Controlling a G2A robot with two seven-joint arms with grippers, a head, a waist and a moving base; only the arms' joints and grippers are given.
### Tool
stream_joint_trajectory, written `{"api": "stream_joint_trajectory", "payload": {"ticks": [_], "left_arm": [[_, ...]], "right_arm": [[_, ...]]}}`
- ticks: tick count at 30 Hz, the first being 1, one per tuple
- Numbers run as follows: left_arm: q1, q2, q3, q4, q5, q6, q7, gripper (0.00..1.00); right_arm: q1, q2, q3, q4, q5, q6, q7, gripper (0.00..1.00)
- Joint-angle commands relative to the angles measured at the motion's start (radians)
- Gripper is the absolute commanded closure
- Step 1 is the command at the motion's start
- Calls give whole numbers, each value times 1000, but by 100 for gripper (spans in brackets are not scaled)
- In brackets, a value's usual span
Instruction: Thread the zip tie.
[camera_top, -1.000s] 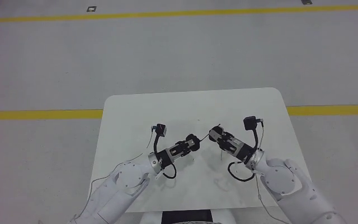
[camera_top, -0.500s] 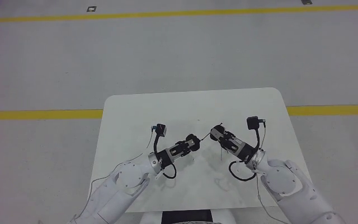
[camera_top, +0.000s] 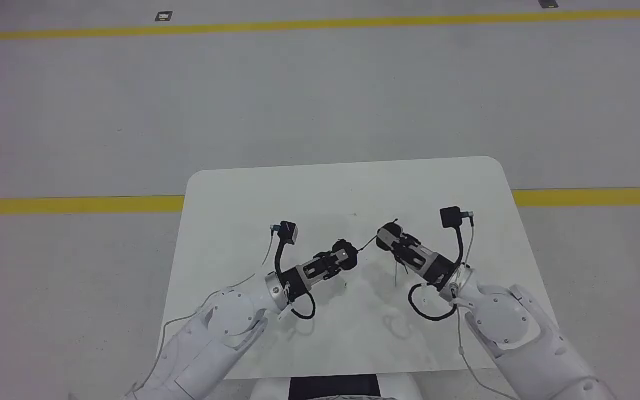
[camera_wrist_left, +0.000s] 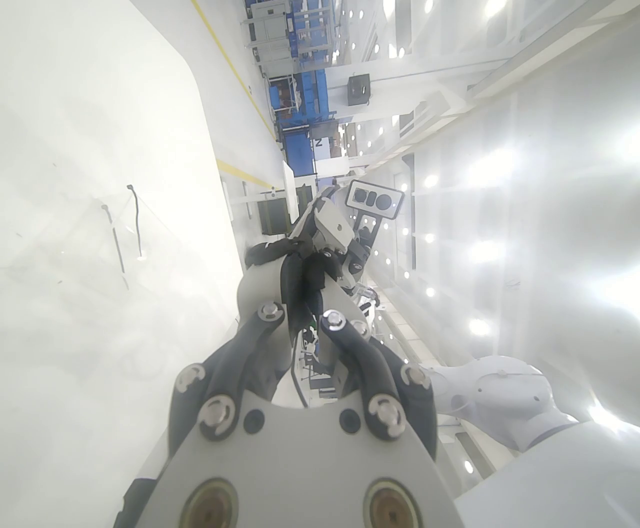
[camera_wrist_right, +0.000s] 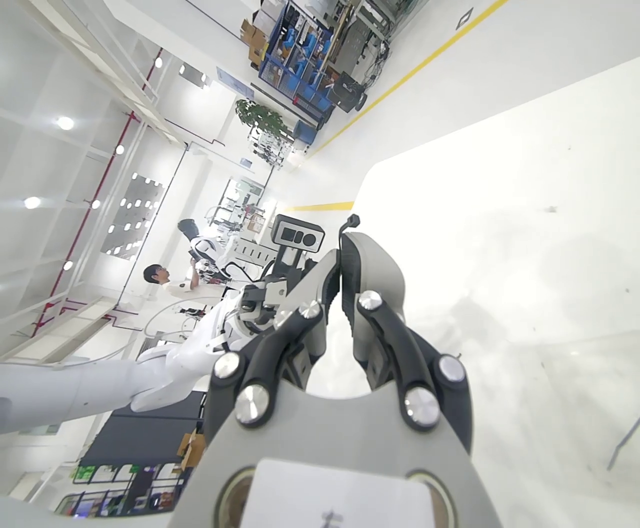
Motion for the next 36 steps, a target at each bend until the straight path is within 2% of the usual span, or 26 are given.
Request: {"api": "stream_joint_trajectory", "payload": {"ticks": [1, 36], "left_arm": [[0, 0, 0, 0, 0, 0, 0, 100], [0, 0, 0, 0, 0, 0, 0, 100]], "right_arm": [[-1, -1, 1, 0, -1, 2, 0, 100], [-25, -20, 39, -32, -29, -9, 20, 100]]}}
